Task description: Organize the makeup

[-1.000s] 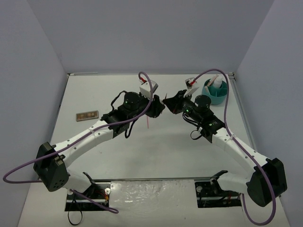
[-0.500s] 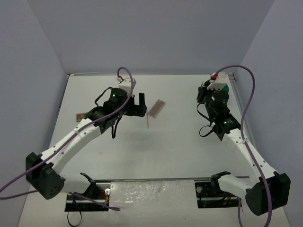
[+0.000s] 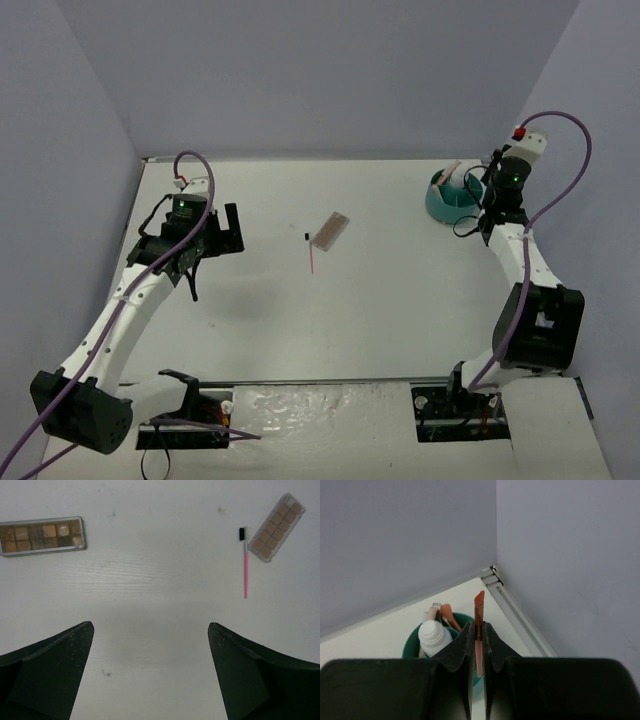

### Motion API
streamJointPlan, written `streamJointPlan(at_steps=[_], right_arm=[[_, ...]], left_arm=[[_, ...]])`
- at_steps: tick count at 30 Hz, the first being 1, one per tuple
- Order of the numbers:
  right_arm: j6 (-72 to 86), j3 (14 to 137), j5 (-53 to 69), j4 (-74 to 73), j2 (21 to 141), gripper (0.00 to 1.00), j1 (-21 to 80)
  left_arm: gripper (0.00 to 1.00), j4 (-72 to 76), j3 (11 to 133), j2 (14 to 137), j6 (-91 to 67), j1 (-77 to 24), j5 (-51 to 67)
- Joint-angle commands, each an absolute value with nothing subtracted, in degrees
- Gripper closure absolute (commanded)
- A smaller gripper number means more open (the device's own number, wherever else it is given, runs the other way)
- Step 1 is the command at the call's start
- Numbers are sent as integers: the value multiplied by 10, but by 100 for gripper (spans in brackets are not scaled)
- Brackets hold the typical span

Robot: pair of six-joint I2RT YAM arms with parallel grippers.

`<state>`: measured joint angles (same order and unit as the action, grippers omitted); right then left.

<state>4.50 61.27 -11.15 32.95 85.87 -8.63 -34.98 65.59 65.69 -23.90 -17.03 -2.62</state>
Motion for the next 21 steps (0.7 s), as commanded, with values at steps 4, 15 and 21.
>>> streamJointPlan(at_steps=[4, 15, 21], right_arm=[[40, 738, 41, 435, 989, 100, -151], [6, 842, 160, 429, 1118, 100, -164], [-13, 841, 178, 427, 1141, 100, -163]], left_arm=[[3, -327, 648, 655, -206, -129, -26], [3, -317, 635, 670, -208, -93, -4], [3, -315, 633, 674, -211, -84, 0]])
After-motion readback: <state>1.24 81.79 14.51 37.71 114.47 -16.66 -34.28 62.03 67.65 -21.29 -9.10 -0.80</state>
